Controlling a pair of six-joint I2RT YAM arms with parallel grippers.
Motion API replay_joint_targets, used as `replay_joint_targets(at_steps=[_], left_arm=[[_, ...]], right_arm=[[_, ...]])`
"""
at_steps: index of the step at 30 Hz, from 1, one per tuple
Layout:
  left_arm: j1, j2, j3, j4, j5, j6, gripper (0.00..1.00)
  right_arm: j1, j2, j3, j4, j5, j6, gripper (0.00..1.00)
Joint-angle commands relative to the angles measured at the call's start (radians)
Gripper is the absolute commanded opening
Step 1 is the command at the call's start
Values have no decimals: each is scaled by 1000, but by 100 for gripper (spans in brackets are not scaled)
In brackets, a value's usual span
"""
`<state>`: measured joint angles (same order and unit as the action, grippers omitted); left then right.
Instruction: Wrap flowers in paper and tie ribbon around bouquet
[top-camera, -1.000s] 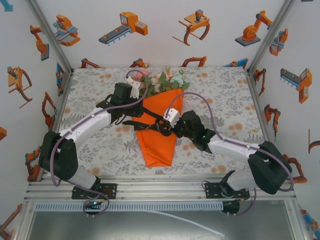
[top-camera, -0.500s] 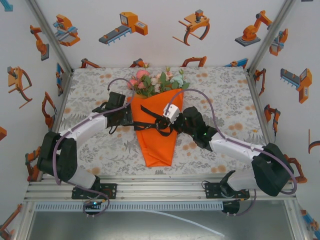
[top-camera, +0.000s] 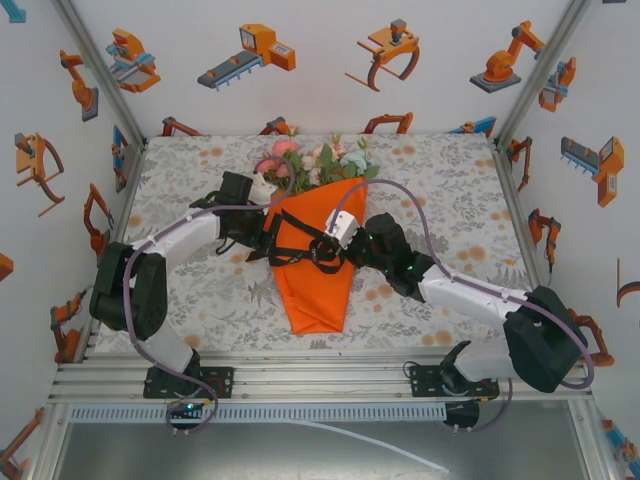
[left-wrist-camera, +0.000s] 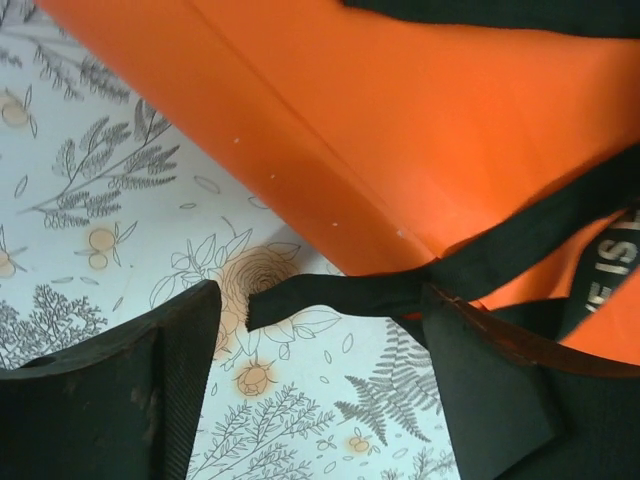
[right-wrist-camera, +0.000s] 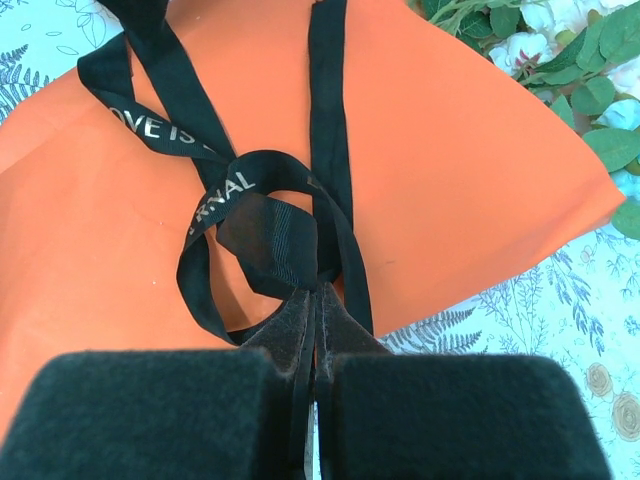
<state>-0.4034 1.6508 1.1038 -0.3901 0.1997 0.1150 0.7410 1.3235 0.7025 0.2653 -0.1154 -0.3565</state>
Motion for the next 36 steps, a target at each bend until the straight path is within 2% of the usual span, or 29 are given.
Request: replay_joint_targets(at_steps=[1, 7, 11, 14, 19, 22, 28, 33, 36], left_arm=[[37, 30, 56, -119, 220, 123, 76], [52, 90, 103, -171, 369, 131, 72], [52, 132, 120, -177, 384, 110, 67], [51, 148, 119, -172, 359, 99, 59], [52, 122, 109, -154, 353, 86, 17], [58, 94, 96, -127, 340, 71, 0], [64, -16, 55, -70, 215, 4, 0], [67, -120, 40, -50, 45, -78, 0], [67, -170, 26, -39, 3, -106, 0]], right_arm=[[-6, -9, 38, -5, -12, -18, 0], [-5, -3, 40, -3, -21, -16, 0], [-5, 3, 40, -2, -22, -15, 0], [-6, 2, 41, -1, -24, -12, 0], [-6, 7, 48, -4, -18, -11, 0], [-6, 7, 48, -6, -14, -12, 0], [-6, -10, 46, -48, 43, -46, 0], [-8, -35, 46, -74, 83, -74, 0], [-10, -42, 47, -77, 84, -81, 0]])
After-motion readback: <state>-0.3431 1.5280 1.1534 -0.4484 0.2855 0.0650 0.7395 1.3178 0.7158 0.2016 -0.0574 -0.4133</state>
